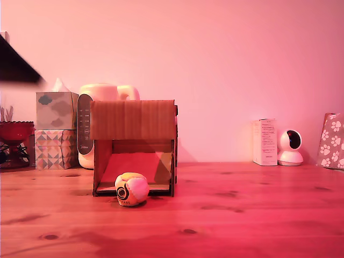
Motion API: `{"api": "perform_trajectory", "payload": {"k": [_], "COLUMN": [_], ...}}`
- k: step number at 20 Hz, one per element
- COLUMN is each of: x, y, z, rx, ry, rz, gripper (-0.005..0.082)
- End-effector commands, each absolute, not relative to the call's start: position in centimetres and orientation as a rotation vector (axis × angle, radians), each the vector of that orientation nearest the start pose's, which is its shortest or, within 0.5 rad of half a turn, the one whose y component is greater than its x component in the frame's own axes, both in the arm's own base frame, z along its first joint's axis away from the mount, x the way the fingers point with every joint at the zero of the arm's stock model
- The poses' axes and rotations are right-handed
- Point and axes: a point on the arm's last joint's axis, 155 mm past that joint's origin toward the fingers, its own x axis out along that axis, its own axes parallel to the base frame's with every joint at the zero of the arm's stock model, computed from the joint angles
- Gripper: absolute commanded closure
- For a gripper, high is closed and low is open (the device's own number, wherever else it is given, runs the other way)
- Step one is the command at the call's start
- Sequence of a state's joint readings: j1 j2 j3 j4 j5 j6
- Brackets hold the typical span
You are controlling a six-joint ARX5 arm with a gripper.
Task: Drop the footbag into the cardboard dice tower
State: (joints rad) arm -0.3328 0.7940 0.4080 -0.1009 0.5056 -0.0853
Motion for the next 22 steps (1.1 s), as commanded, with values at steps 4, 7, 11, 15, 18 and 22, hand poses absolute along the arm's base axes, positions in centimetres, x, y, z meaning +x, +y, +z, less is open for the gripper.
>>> {"api": "perform_trajectory", "payload": {"k": [4, 7, 11, 15, 18, 22], "x": [25.3, 26.2, 27.1, 28.6, 29.5, 31.0], "y": [-19.9, -20.7, -21.3, -21.4, -21.7, -22.5], "z": [11.7, 10.6, 10.3, 9.9, 9.0, 8.5], "rx": [-0.087, -0.084, -0.082, -0.068, -0.053, -0.024], "ry": [0.601, 0.605, 0.585, 0.548, 0.54, 0.485], "rz": [-0.837, -0.848, -0.855, -0.827, -0.8, -0.756], "gripper": [0.079, 0.079, 0.0619, 0.0022, 0.0029, 0.003]}}
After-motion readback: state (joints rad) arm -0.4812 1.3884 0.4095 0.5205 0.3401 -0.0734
